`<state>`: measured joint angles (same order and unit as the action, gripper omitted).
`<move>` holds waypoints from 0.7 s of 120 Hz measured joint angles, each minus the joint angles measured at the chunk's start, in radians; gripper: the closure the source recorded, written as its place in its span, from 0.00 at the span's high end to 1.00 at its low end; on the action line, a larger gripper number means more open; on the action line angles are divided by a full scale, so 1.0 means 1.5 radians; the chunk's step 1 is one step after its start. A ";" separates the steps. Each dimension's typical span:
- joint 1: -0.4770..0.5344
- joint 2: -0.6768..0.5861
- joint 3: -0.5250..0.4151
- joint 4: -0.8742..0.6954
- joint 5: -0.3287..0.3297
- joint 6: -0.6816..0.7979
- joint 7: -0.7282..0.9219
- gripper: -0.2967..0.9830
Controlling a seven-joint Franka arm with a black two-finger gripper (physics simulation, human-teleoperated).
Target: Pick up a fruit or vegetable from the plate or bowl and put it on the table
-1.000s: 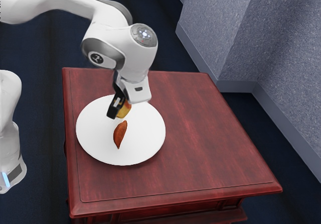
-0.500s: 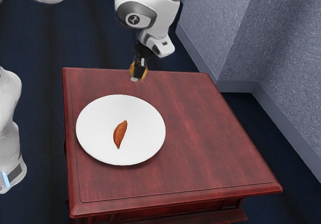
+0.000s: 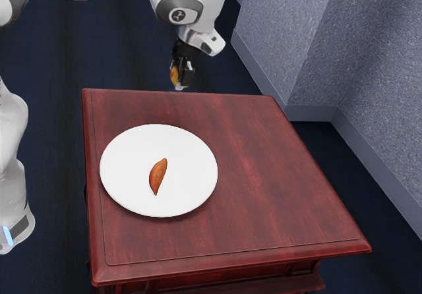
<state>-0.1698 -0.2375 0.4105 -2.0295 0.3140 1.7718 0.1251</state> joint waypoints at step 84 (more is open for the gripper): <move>0.000 0.045 0.010 0.026 -0.027 0.040 -0.039 0.77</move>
<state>-0.1704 -0.1702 0.4260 -1.9903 0.2735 1.8316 0.0660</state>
